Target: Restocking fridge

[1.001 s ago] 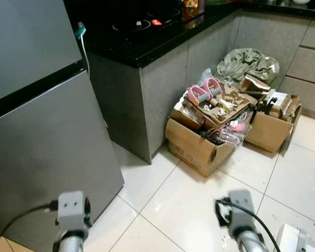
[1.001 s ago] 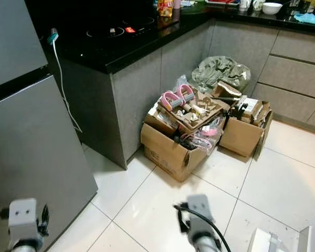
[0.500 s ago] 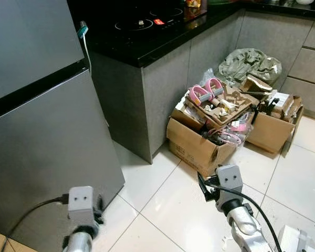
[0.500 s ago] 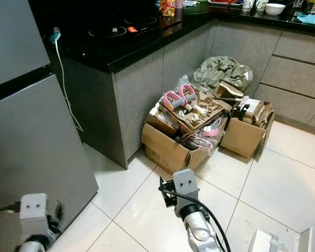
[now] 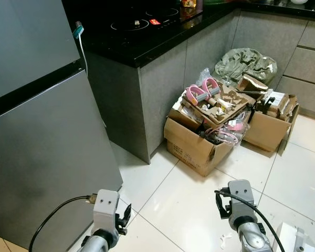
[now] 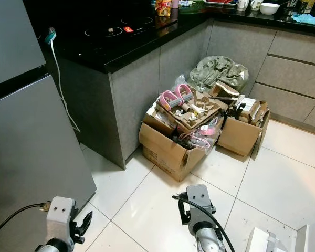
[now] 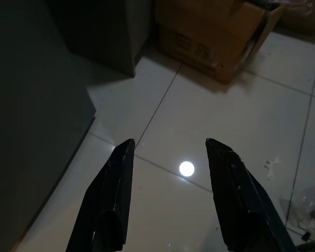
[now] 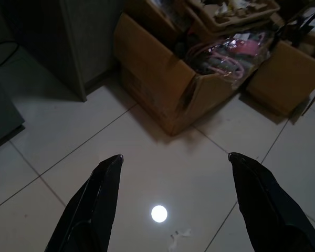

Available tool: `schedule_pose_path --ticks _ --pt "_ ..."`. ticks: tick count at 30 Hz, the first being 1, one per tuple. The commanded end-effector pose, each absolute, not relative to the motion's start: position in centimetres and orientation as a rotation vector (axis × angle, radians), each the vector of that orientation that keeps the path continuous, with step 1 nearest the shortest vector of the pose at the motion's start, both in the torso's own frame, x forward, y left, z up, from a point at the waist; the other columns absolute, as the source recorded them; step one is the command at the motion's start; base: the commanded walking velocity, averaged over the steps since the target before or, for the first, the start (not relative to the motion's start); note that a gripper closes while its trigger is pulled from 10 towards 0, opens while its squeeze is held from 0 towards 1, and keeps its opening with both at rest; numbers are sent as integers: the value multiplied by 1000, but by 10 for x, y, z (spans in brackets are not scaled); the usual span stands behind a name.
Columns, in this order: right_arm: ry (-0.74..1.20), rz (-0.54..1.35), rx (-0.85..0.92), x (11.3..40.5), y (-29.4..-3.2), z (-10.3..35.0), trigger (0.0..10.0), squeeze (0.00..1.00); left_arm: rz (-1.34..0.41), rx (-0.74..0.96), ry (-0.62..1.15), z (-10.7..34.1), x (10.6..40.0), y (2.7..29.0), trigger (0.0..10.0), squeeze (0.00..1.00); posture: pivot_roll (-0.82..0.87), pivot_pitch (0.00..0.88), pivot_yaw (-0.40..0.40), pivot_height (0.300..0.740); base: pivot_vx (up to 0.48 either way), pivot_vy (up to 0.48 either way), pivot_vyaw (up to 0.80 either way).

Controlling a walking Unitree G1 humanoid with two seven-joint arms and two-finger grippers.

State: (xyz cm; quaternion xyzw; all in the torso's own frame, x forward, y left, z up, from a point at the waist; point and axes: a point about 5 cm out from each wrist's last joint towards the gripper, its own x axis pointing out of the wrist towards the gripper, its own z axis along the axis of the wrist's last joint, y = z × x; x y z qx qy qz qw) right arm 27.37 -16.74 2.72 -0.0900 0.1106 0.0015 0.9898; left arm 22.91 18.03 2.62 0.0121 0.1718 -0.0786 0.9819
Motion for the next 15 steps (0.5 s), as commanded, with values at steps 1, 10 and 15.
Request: schedule_pose_path --ticks 1,10,15 --pt "262 -17 -198 271 -168 21 10000 0 -148 48 385 22 223 187 10000 0 -92 123 24 740 0 0 619" --pt "276 -61 -210 272 -173 20 10000 0 -103 46 394 20 222 189 10000 0 -88 132 25 740 0 0 797" --pt "277 -67 -219 272 -173 20 10000 0 -99 46 401 19 221 189 10000 0 -88 133 25 740 0 0 800"
